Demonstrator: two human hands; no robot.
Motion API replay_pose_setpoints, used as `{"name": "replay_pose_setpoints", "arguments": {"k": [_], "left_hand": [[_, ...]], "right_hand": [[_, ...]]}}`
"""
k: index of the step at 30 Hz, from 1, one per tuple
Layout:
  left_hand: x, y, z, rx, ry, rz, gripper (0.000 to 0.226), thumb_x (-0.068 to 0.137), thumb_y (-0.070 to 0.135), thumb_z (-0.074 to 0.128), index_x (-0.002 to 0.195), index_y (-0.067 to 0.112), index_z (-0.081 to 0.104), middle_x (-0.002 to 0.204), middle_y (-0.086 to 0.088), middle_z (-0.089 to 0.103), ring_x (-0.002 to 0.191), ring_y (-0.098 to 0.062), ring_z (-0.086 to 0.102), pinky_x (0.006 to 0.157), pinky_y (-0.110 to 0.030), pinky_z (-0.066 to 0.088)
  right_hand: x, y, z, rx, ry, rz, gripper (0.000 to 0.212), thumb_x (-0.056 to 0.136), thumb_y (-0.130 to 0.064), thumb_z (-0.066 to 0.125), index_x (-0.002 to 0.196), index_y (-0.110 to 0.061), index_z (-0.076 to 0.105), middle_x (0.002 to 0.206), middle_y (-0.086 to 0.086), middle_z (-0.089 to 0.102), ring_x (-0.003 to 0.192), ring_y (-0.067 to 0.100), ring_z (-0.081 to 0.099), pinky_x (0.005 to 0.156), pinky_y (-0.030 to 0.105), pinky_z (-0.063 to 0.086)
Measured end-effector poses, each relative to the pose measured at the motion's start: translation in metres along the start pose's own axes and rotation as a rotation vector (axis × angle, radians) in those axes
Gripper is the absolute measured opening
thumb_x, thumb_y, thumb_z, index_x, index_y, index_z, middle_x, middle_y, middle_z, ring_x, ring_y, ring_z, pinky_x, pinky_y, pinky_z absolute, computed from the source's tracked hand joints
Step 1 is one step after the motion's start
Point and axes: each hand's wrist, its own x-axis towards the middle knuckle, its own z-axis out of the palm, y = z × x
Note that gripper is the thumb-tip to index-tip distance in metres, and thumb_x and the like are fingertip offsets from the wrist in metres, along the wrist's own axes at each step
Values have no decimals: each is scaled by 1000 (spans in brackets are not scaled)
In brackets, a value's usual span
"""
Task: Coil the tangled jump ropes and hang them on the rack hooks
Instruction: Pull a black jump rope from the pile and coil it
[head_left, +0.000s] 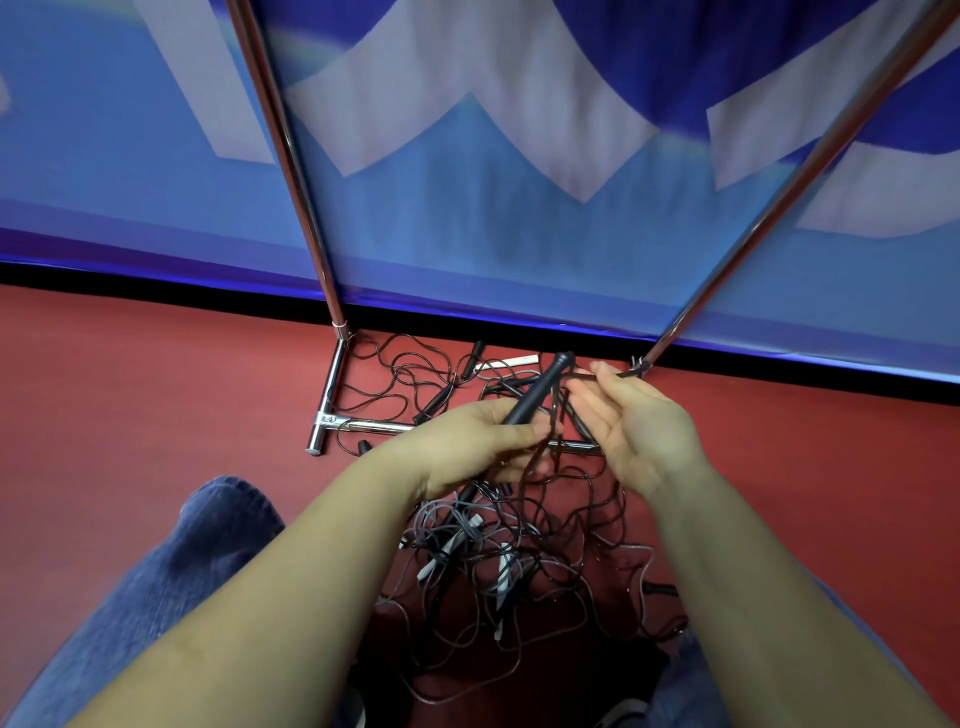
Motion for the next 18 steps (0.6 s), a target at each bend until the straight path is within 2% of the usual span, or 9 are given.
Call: {"name": "replay_pose_setpoints", "arguments": {"k": [3, 6, 8, 10, 12, 14, 16, 18], "left_hand": [[0, -1, -1, 9, 1, 3, 11, 95, 8, 54, 97, 16, 62, 83, 1, 61, 72, -8, 64, 68, -24, 55], [1, 1, -5, -98, 113, 44, 13, 93, 6, 55, 92, 17, 62, 83, 3, 63, 75, -11, 64, 69, -30, 57], [4, 5, -8, -233, 229, 88, 11, 94, 7, 55, 91, 16, 60, 80, 3, 63, 72, -12, 66, 65, -31, 58], [6, 8, -12, -371, 330, 127, 10, 95, 9, 54, 90, 15, 58, 76, 1, 62, 66, -12, 68, 60, -32, 59], [7, 11, -16, -477, 387, 157, 10, 97, 9, 52, 90, 15, 57, 70, 1, 64, 64, -12, 70, 58, -33, 60], [7, 12, -19, -546, 425, 171, 9, 98, 10, 50, 92, 14, 56, 66, 1, 68, 64, -13, 71, 56, -33, 60], [7, 12, -20, -585, 450, 176, 7, 98, 11, 50, 94, 13, 55, 67, 0, 70, 62, -13, 71, 53, -32, 59], [9, 11, -21, -596, 459, 167, 8, 99, 14, 48, 97, 13, 55, 72, -2, 73, 64, -13, 71, 57, -31, 60]], "right_hand": [[2, 2, -3, -84, 20, 0, 6, 91, -11, 59, 91, -5, 59, 93, 13, 68, 74, 14, 72, 69, 23, 59], [-1, 2, 0, -325, -38, -31, 4, 94, -15, 57, 93, -13, 60, 95, 7, 69, 81, 15, 70, 72, 26, 57], [-4, 5, 2, -622, -142, -56, 15, 93, -7, 54, 100, -18, 60, 100, 5, 69, 84, 17, 66, 78, 29, 53], [-8, 11, 2, -963, -322, -58, 32, 89, 4, 49, 109, -18, 62, 107, 3, 68, 90, 17, 62, 85, 30, 50], [-12, 21, 2, -1207, -496, -19, 40, 85, 9, 49, 113, -16, 64, 110, 3, 68, 97, 20, 64, 95, 31, 49], [-14, 26, 1, -1338, -544, -7, 33, 86, 3, 57, 106, -21, 66, 108, 3, 68, 101, 21, 64, 97, 34, 49], [-12, 28, 1, -1378, -515, -56, 15, 89, -11, 61, 93, -25, 67, 99, 2, 69, 95, 19, 65, 93, 34, 50], [-9, 27, 2, -1322, -446, -121, 17, 95, -17, 55, 81, -24, 63, 95, 6, 70, 85, 20, 65, 85, 33, 52]]}}
